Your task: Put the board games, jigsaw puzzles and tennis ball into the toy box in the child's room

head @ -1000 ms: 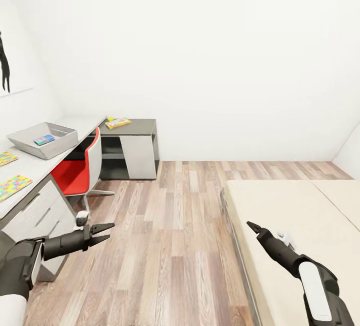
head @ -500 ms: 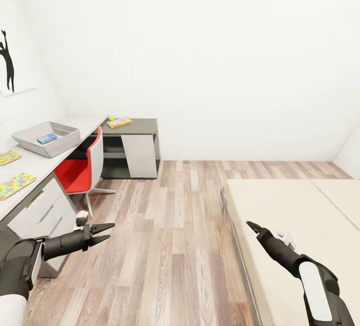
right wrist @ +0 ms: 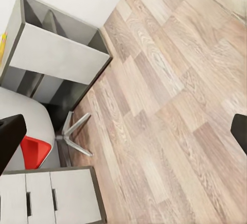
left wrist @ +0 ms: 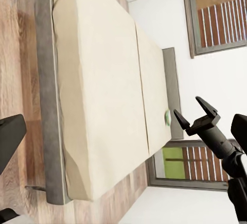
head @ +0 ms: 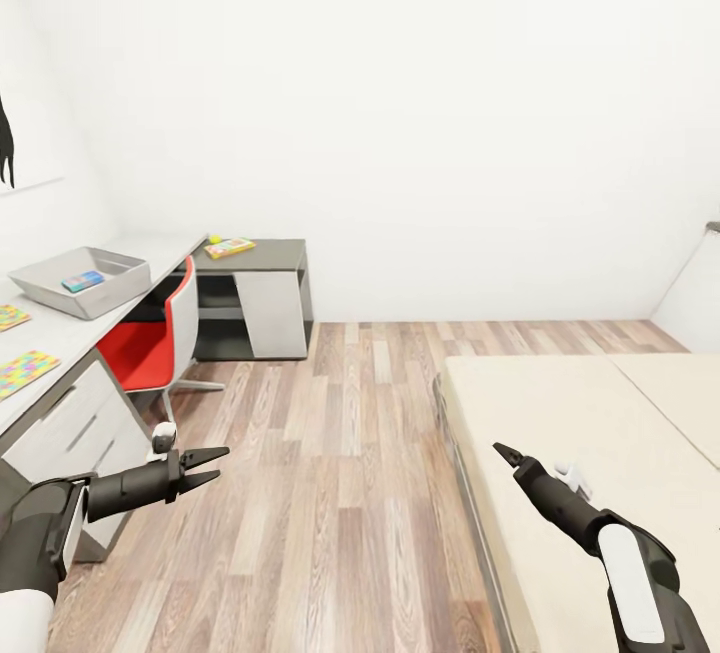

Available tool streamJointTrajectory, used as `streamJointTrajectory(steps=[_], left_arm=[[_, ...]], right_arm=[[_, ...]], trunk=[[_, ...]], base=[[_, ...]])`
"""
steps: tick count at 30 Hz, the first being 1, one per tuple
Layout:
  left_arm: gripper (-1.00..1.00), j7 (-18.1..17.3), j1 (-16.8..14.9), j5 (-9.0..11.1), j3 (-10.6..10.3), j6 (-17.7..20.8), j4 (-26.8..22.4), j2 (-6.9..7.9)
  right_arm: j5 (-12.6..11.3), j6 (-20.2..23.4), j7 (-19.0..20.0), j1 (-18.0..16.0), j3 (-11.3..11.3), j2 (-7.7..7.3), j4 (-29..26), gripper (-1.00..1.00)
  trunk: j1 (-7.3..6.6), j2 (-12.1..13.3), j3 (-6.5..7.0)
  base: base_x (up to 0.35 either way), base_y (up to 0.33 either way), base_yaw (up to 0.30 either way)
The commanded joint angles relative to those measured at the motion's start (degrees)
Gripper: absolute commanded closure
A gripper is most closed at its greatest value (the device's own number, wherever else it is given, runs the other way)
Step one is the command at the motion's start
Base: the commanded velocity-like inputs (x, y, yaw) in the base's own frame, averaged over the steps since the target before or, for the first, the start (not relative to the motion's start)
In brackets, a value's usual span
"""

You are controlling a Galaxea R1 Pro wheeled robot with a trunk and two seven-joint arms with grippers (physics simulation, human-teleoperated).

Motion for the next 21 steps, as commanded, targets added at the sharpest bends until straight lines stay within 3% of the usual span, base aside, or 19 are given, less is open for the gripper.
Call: streamJointTrajectory(steps=[1, 12, 21], left_arm=[[-1.00, -0.5, -0.1, -0.6, 0.1, 0.6, 0.0, -0.03], [-1.00, -0.6, -0.1, -0.6, 0.1, 0.6, 0.0, -0.01], [-1.00, -0.6, -0.1, -0.6, 0.1, 0.5, 0.0, -0.01]], right_arm=[[0.2, 0.4, 0.4, -0.1, -0.2, 0.03, 0.0, -1.00], [0.2, 0.4, 0.4, -0.1, -0.2, 0.02, 0.0, -1.00], [0.2, 0.4, 0.4, -0.1, -0.2, 0.06, 0.0, -1.00]], trunk=[[0.04, -0.1, -0.09], [0.04, -0.1, 0.01], [0.04, -0.1, 0.02]], base=[[-0.001, -0.099, -0.099], [-0.004, -0.042, -0.037], [-0.098, -0.002, -0.001]])
